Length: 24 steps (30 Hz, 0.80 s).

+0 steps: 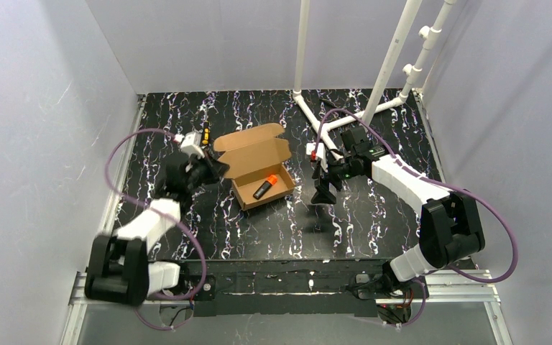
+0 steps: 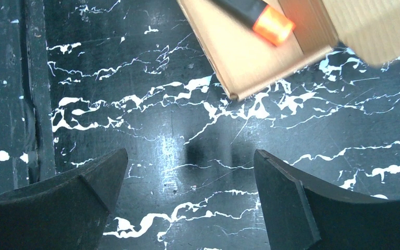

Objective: Fold the paper box

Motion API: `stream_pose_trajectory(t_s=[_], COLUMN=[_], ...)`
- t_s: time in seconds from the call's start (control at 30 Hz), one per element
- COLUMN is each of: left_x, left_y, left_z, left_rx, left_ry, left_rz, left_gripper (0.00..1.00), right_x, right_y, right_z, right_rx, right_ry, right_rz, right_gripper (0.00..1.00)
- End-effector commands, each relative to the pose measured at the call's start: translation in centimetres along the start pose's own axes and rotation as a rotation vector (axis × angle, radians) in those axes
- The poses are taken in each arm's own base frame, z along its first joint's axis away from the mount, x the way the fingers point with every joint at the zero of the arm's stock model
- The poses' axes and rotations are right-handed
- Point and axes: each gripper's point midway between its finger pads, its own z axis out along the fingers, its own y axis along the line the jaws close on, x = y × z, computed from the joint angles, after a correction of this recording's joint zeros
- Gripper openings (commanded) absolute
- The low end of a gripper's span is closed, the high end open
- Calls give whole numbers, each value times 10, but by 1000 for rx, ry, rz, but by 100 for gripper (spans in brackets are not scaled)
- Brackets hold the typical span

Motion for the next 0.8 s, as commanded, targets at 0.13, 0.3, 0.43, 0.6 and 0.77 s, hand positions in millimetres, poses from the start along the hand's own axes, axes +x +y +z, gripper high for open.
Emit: stream_pose_trajectory(t_s=[0.13, 0.3, 0.43, 0.6, 0.77], left_x=[10, 17, 20, 31, 43], left_y=[62, 65, 67, 79, 83], left_z=[-69, -74, -78, -91, -99], left_rx=[-348, -374, -396, -491, -539], left_ry=[-242, -212, -194, -166, -109], left_rz=[-125, -142, -150, -192, -217], left_gripper=[0, 0, 0, 0, 45], right_x=[-30, -45, -62, -91, -102], right_y=[-38, -67, -93, -135, -187], right_z=[-10, -4, 17, 52, 80], right_rx=[103, 151, 214, 362, 652], right_ry=[10, 16, 17, -38, -75], right_rz=[-26, 50, 139, 342, 653], right_gripper=[100, 100, 100, 100, 100])
